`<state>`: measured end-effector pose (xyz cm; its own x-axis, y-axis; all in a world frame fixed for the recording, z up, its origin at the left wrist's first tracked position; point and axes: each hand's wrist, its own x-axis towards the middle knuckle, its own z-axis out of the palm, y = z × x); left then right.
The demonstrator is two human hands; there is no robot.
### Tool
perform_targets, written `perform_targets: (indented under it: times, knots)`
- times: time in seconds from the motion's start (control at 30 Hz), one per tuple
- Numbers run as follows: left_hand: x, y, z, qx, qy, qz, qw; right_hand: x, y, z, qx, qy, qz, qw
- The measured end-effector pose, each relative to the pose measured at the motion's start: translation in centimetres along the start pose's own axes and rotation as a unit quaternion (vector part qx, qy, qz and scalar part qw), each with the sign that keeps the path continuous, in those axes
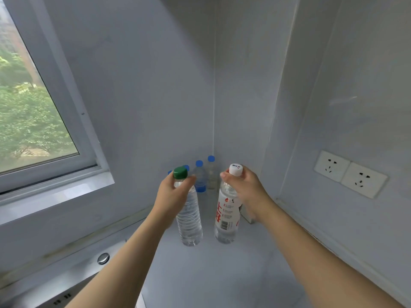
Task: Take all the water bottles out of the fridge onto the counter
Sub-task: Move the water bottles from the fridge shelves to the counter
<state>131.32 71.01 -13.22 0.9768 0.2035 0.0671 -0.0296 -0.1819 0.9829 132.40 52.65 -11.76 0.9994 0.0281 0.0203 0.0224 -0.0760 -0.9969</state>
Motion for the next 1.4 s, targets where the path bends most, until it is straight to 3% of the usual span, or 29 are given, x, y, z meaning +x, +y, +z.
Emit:
perform_targets:
  times: [0.3, 0.5, 0.77, 1.1, 1.27, 1.4]
  knots:
    - [4.7, -6.0, -7.6, 0.014, -0.073, -0.053, 0.996, 6.0, 4.7, 9.2, -0.01, -0.051, 0.057, 0.997]
    - [7.4, -11.6, -13.7, 0.008, -0.024, -0.123, 0.992, 9.2, 9.5, 16.9, -0.053, -0.038, 0.082, 0.995]
    - [10.8, -17.0, -16.5, -0.029, 0.027, -0.164, 0.986, 14.6, 13.0, 23.4, -0.15, -0.02, 0.072, 0.986]
    - [14.5, -20.8, -16.2, 0.015, -0.003, -0.129, 0.992, 19.5, 15.1, 27.7, -0.211, 0.004, 0.004, 0.977]
    - [15.9, -21.9, -15.5, 0.024, 0.013, -0.097, 0.995, 20.5, 15.3, 27.7, -0.211, -0.04, -0.003, 0.977]
    - [17.2, -22.1, -14.5, 0.022, 0.053, -0.101, 0.993, 19.7, 15.0, 26.1, -0.2, -0.025, -0.03, 0.979]
